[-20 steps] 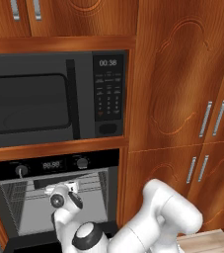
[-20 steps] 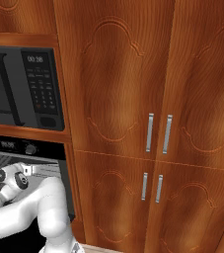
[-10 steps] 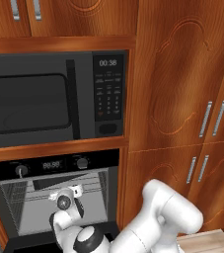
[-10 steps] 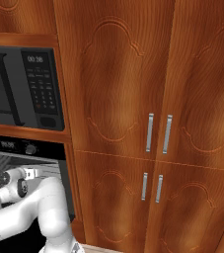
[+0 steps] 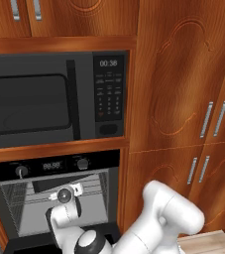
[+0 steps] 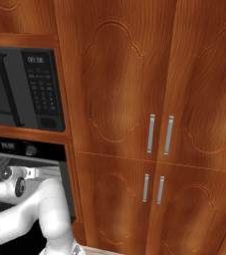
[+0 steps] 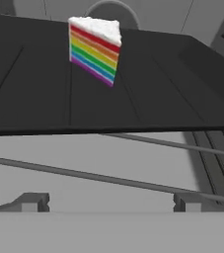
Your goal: Take the baked cake out of the oven and place it on the plate for cooling. Then close the oven door.
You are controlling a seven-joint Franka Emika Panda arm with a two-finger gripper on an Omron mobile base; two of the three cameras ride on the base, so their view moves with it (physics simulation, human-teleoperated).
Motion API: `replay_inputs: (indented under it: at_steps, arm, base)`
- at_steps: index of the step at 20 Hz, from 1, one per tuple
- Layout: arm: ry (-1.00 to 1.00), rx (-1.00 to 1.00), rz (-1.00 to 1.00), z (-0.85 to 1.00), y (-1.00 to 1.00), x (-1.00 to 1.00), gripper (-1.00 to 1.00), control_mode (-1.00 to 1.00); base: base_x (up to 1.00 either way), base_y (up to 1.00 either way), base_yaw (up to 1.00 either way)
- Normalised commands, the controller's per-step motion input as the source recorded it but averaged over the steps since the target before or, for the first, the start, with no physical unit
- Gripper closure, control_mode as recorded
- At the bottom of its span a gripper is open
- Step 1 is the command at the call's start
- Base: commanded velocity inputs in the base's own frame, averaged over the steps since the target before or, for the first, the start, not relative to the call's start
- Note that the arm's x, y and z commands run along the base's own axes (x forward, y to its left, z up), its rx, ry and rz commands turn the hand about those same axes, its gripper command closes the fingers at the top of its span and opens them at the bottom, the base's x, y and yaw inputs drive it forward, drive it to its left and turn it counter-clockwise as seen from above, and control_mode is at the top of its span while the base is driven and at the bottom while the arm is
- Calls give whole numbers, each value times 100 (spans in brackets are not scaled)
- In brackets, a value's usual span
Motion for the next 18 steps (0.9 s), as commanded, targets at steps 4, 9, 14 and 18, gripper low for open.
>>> replay_inputs:
  at_steps: [4, 9, 14, 18]
  arm:
    - [0, -12, 0, -84, 12, -49, -100, -100]
    - [1, -12, 0, -84, 12, -56, -100, -100]
    - [1, -10, 0, -83, 12, -59, -100, -100]
    - [1, -9, 0, -81, 13, -64, -100, -100]
  base:
    - [0, 0, 0]
    - [0, 0, 0]
    - [0, 0, 0]
    - [0, 0, 0]
